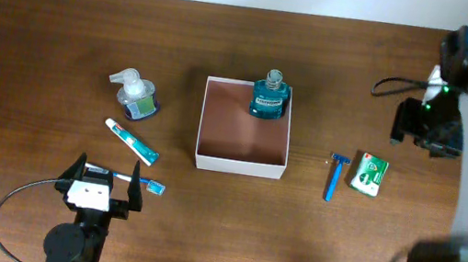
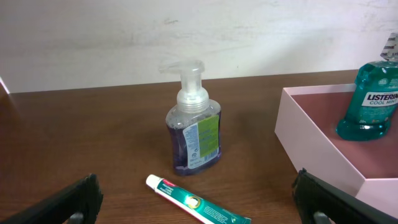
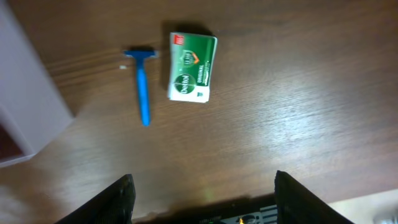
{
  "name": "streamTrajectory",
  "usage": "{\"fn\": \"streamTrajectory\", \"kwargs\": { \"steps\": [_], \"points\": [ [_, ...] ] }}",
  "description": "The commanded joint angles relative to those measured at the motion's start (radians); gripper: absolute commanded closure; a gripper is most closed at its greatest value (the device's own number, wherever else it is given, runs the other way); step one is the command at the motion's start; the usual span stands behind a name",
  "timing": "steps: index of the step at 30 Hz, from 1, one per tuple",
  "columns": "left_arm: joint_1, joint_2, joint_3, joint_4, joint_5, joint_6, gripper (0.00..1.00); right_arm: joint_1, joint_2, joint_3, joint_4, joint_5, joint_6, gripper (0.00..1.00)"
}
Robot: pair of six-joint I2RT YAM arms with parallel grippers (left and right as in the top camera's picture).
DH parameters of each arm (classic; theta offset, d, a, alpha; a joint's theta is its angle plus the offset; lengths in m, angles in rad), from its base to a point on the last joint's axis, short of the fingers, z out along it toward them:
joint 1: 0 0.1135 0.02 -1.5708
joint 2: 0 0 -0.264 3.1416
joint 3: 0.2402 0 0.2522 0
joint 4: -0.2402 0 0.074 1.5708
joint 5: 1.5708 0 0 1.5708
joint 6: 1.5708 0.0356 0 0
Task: Pack container
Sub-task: 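Move the right gripper right, over the green Dettol soap box, then lower the right gripper and grasp the Dettol soap box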
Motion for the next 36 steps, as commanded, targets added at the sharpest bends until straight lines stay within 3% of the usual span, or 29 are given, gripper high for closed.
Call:
{"fn": "streamTrajectory", "kwargs": {
  "steps": [1,7,12,13,19,25,36],
  "points": [
    [-0.004,-0.004,-0.006,0.0,-0.002,-0.006,0.01,0.0,-0.178,0.01,-0.005,0.023,0.004,0.34],
    [-0.004,-0.004,-0.006,0.0,-0.002,-0.006,0.01,-0.001,-0.323,-0.002,-0.005,0.023,0.022,0.31],
    [-0.004,-0.004,-0.006,0.0,-0.002,-0.006,0.01,-0.001,-0.37,-0.131,-0.002,0.029,0.022,0.27],
    [-0.004,-0.004,-0.006,0.0,-0.002,-0.006,0.0,-0.001,-0.375,-0.188,0.012,0.04,0.03,0.09],
    [-0.004,-0.004,-0.006,0.0,-0.002,-0.006,0.01,-0.001,-0.388,-0.486,0.292,0.057,0.07,0.01],
    [-0.004,-0.004,-0.006,0.0,-0.002,-0.006,0.01,-0.001,-0.349,-0.643,0.505,-0.007,-0.077,0.01],
    [-0.004,-0.004,-0.006,0.0,-0.002,-0.006,0.01,-0.002,-0.157,-0.684,0.675,-0.008,-0.008,0.01]
  ]
}}
